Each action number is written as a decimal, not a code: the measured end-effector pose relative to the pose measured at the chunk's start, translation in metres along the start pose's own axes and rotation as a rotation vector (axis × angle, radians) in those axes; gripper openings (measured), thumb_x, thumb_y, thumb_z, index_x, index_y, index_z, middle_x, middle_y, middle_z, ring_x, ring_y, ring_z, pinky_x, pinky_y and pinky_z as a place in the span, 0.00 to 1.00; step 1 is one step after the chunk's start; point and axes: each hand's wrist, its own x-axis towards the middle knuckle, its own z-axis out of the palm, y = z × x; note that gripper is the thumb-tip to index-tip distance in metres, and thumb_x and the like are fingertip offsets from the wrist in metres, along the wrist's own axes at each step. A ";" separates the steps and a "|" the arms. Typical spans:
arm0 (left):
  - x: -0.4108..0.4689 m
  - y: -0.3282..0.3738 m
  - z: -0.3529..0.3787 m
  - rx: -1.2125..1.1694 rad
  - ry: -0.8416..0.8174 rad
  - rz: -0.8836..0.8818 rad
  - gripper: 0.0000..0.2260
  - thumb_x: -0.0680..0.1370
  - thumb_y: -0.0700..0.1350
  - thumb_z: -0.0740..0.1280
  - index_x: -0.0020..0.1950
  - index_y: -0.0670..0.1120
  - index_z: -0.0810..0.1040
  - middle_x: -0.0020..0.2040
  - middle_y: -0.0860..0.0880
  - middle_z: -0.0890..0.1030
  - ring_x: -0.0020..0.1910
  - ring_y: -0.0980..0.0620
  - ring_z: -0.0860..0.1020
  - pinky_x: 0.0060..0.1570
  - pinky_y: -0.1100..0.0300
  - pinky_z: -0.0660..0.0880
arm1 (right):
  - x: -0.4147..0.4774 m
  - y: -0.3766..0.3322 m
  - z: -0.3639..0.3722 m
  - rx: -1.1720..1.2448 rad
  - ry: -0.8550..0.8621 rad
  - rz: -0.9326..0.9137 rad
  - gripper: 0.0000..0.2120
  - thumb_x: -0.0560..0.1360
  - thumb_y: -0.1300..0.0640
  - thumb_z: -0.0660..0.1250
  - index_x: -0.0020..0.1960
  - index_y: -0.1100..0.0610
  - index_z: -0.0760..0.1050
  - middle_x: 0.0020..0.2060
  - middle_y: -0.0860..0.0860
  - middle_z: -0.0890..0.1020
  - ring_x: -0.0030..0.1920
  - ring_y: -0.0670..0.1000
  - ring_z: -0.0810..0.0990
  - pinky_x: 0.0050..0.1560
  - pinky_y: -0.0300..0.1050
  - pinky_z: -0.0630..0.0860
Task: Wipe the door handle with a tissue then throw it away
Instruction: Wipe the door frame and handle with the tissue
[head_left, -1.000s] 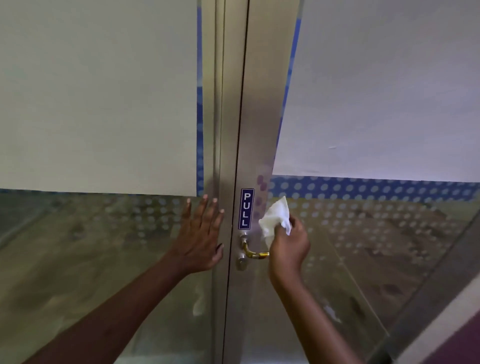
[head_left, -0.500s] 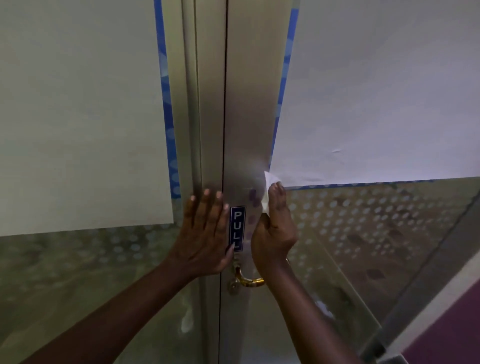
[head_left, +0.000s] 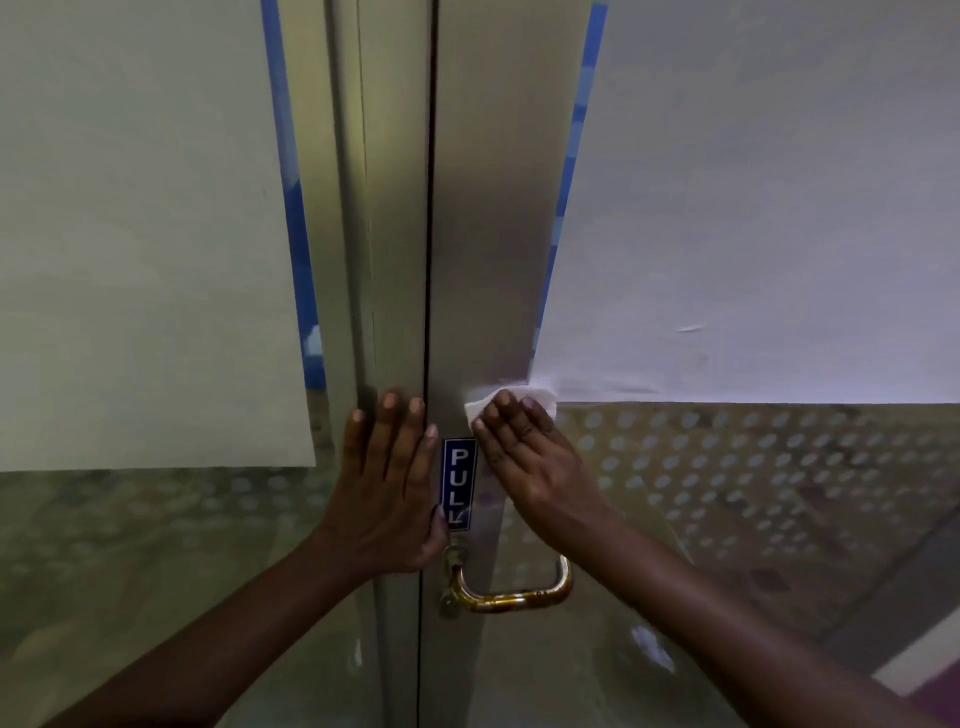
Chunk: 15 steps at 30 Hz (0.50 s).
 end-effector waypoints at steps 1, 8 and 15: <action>0.000 0.001 0.000 0.003 0.007 -0.001 0.41 0.70 0.53 0.63 0.77 0.34 0.52 0.81 0.36 0.46 0.79 0.33 0.46 0.76 0.34 0.43 | -0.004 0.005 -0.001 -0.010 -0.043 -0.069 0.17 0.81 0.65 0.54 0.69 0.67 0.66 0.68 0.63 0.69 0.71 0.62 0.64 0.74 0.56 0.57; -0.001 0.006 0.001 -0.003 0.015 -0.047 0.43 0.71 0.53 0.64 0.78 0.34 0.50 0.81 0.36 0.47 0.79 0.34 0.47 0.76 0.34 0.44 | -0.023 0.022 -0.002 -0.058 -0.244 -0.431 0.20 0.79 0.63 0.62 0.70 0.66 0.67 0.68 0.60 0.71 0.71 0.57 0.67 0.72 0.52 0.62; -0.002 0.007 0.003 0.012 -0.010 -0.077 0.42 0.72 0.54 0.62 0.79 0.35 0.47 0.81 0.36 0.46 0.79 0.33 0.46 0.76 0.34 0.44 | -0.036 0.013 0.003 -0.028 -0.398 -0.619 0.17 0.78 0.61 0.63 0.66 0.63 0.72 0.67 0.57 0.74 0.70 0.53 0.70 0.71 0.47 0.64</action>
